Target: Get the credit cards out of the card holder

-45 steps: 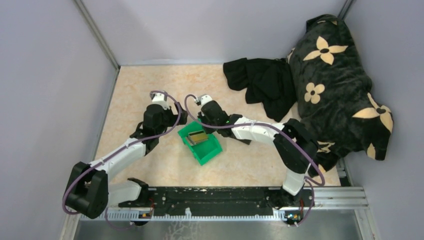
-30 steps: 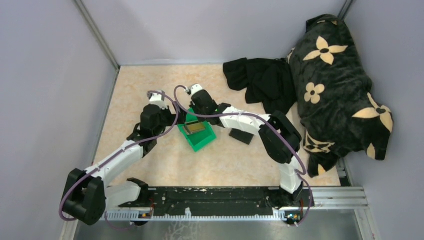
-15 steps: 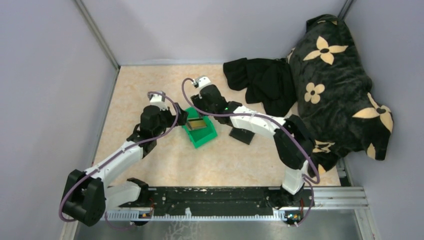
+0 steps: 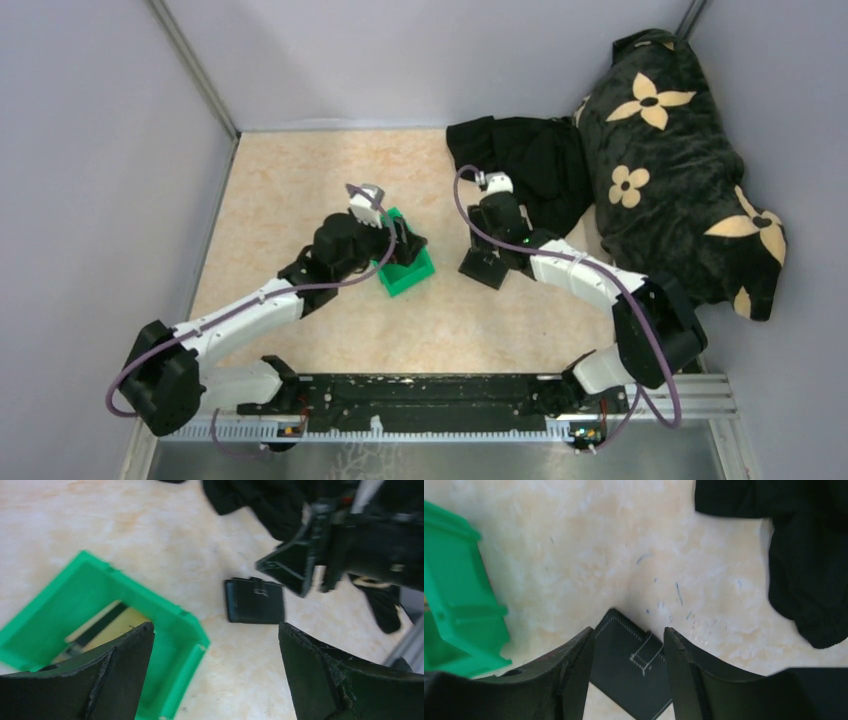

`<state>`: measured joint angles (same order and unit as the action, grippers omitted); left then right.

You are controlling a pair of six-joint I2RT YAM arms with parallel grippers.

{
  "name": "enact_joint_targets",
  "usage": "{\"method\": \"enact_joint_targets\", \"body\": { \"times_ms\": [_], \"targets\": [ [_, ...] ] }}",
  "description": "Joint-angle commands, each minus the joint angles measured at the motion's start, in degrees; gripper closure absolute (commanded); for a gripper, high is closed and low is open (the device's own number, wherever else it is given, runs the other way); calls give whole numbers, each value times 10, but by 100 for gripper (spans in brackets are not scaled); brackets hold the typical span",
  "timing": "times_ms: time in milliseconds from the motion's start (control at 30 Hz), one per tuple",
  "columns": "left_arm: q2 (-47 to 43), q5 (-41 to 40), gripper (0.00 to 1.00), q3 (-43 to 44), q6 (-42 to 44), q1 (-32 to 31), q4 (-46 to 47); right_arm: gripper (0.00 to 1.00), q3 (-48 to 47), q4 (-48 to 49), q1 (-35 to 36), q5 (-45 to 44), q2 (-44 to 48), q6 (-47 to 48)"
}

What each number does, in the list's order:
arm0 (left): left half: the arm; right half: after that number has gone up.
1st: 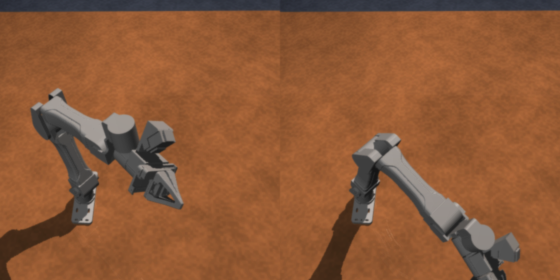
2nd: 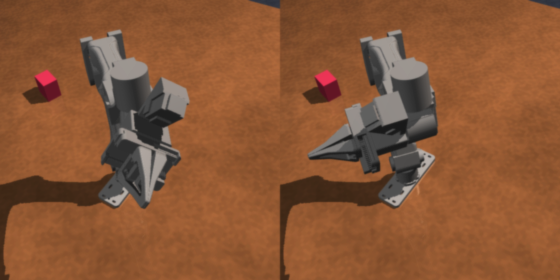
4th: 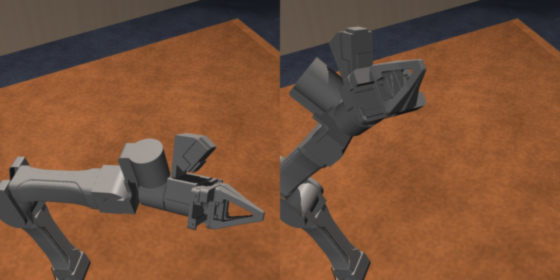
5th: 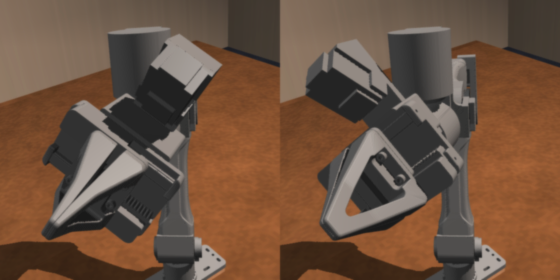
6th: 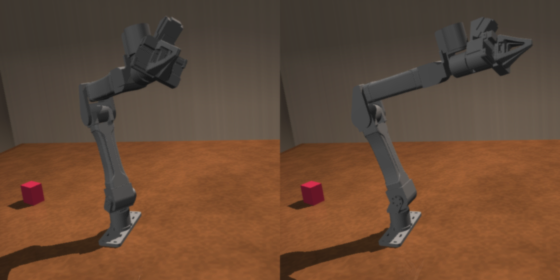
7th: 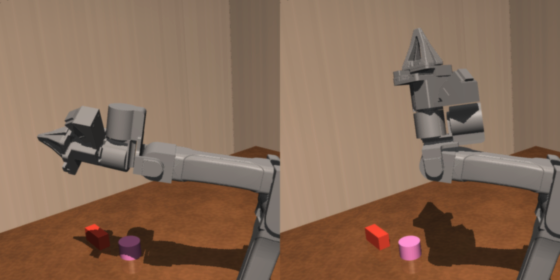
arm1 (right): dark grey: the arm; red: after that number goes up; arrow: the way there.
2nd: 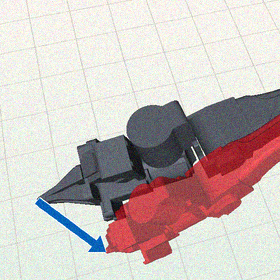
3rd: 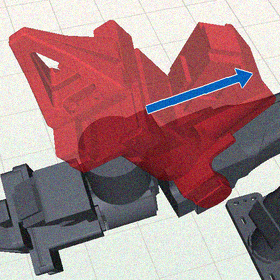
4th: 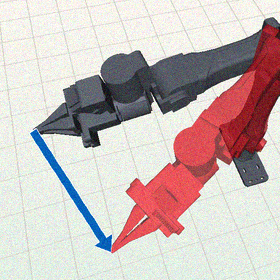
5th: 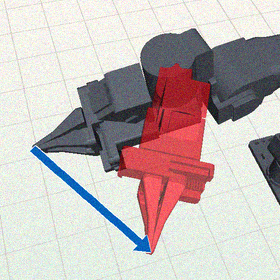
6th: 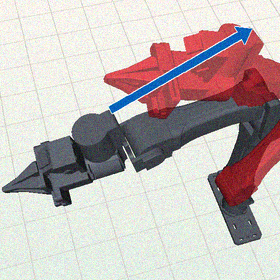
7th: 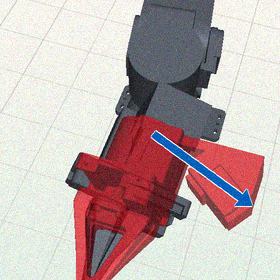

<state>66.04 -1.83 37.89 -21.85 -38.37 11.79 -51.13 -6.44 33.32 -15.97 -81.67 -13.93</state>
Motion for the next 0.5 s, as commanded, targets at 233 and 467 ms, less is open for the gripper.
{"method": "enact_joint_targets", "body": {
  "times_ms": [233, 467],
  "targets": [
    [164, 155, 4, 37, -5, -144, 68, 100, 42, -1, 7, -10, 48, -43],
    [231, 85, 3, 31, 24, -148, 27, 84, 62, 18, -49, 38, 73, -62]
  ]
}}
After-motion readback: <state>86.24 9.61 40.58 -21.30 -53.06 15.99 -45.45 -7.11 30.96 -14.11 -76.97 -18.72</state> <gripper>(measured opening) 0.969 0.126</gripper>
